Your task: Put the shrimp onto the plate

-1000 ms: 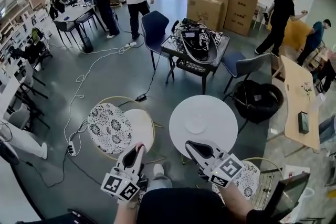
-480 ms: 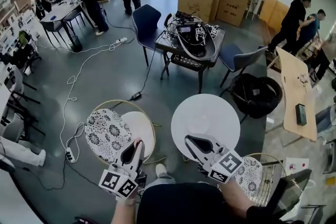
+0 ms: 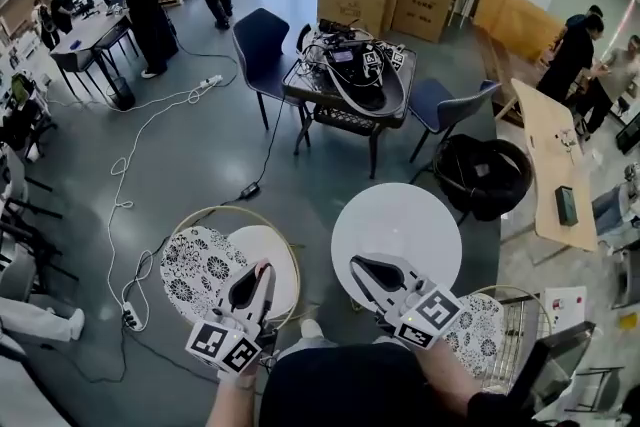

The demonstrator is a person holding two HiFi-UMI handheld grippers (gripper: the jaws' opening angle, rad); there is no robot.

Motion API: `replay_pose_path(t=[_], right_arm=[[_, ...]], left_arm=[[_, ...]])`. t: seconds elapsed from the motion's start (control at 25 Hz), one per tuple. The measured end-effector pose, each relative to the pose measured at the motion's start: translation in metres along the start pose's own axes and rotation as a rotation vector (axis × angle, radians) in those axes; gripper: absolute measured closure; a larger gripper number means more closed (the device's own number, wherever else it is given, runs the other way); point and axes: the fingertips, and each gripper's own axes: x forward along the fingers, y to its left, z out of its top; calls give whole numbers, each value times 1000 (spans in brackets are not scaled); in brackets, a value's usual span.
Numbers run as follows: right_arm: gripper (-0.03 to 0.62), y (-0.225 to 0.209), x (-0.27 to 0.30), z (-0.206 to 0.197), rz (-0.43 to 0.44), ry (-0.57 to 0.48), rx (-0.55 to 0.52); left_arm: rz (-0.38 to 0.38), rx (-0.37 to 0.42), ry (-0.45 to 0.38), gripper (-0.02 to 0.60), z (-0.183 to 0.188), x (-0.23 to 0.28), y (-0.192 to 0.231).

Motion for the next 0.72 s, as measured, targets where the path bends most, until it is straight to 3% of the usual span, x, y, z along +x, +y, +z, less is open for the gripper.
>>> replay_pose_path(t=[0.36, 0.72], right_arm=[[577, -10, 24, -3, -51, 12, 7], [576, -27, 23, -3, -78, 14, 20]], left_arm=[[-41, -23, 32, 540, -1, 16, 27], [-69, -45, 62, 540, -11, 44, 27]])
